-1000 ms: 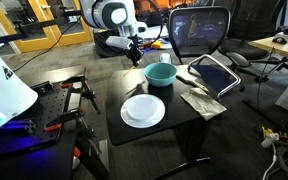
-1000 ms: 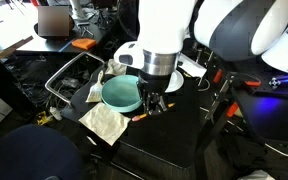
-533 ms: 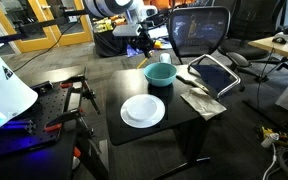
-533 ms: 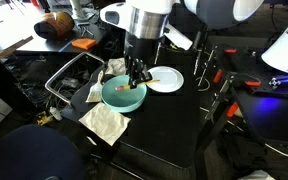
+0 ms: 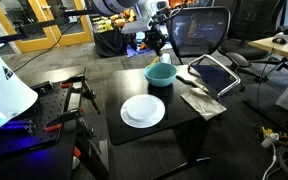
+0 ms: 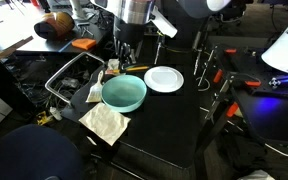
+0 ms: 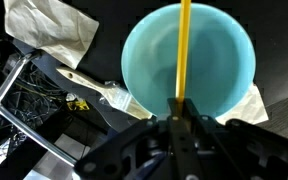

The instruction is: Pick up the yellow pencil and put it in the blue bowl

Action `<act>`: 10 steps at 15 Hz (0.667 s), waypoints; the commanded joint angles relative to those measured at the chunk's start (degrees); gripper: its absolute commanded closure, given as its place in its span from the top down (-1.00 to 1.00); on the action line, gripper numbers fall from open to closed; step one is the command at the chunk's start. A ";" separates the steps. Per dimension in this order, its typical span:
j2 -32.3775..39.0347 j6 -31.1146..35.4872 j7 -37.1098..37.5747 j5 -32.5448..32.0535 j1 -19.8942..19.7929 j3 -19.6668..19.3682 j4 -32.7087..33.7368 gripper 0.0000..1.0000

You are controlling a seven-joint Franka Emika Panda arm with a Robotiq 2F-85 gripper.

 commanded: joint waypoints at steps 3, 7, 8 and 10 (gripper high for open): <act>2.57 -5.86 -0.05 -1.08 -4.47 4.66 5.07 -0.96; 5.18 -10.27 -1.19 -0.26 -8.01 9.34 8.88 -0.96; 5.81 -12.13 -1.39 -0.04 -8.81 10.43 9.84 -0.96; 6.69 -15.22 -1.65 -0.08 -10.06 12.08 11.20 -0.96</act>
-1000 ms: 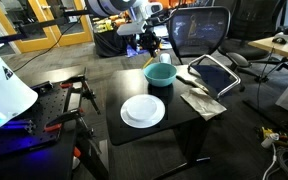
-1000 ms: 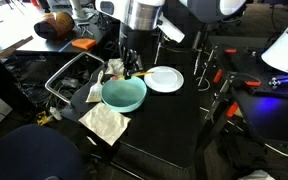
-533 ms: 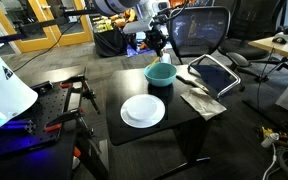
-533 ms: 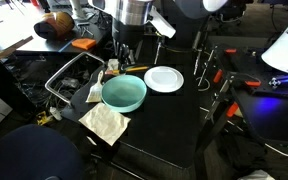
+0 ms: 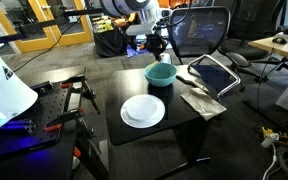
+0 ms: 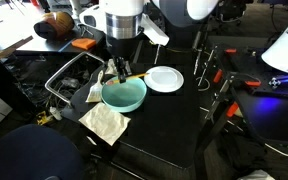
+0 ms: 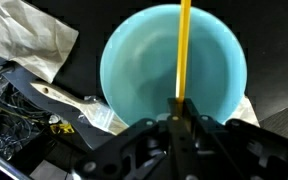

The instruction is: Pick up the yellow pencil and put it in the blue bowl

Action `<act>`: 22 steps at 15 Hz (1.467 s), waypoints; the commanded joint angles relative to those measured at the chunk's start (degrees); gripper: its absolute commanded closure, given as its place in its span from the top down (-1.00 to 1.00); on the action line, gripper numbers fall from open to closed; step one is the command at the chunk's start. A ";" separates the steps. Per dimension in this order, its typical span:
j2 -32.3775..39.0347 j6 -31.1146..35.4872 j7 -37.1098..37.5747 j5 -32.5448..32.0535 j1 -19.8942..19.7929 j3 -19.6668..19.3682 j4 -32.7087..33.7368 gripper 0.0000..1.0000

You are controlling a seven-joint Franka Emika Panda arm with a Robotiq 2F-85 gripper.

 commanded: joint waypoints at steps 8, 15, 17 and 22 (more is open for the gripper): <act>5.14 -12.24 0.32 -0.72 -3.26 3.55 8.75 -0.17; 2.51 -12.77 2.52 -1.42 -2.00 2.86 6.96 0.88; 0.52 -12.71 3.05 -1.31 -1.74 3.01 5.07 1.00; -4.73 -12.95 4.37 -1.09 -1.69 4.25 0.19 1.00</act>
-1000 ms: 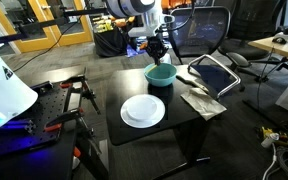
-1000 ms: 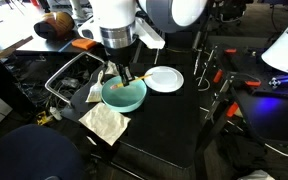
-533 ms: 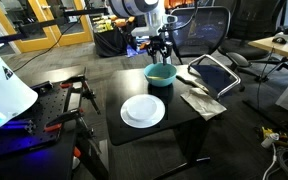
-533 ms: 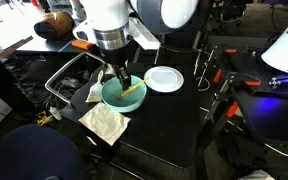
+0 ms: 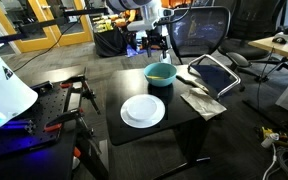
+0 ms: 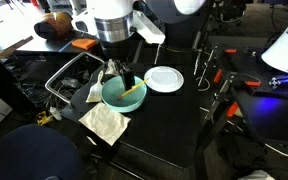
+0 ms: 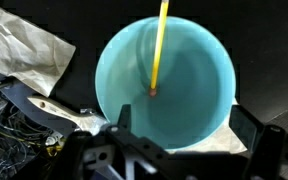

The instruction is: Pick up the yellow pencil and put it in the blue bowl

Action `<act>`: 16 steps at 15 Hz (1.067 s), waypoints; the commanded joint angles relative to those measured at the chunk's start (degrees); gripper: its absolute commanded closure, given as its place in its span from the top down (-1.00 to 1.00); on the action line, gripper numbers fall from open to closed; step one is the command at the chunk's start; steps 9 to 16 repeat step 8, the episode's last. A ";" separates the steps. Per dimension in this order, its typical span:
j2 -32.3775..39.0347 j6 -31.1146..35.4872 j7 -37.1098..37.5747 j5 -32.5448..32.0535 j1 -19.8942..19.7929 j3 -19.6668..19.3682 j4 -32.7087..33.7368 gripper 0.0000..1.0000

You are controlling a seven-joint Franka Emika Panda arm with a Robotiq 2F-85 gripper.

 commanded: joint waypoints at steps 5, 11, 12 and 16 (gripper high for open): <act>-2.57 -0.25 1.36 -0.91 -1.24 1.94 -2.39 1.00; -2.12 -0.24 1.34 -0.89 -1.28 1.90 -2.23 1.00; -2.12 -0.24 1.34 -0.89 -1.28 1.90 -2.23 1.00; -2.12 -0.24 1.34 -0.89 -1.28 1.90 -2.23 1.00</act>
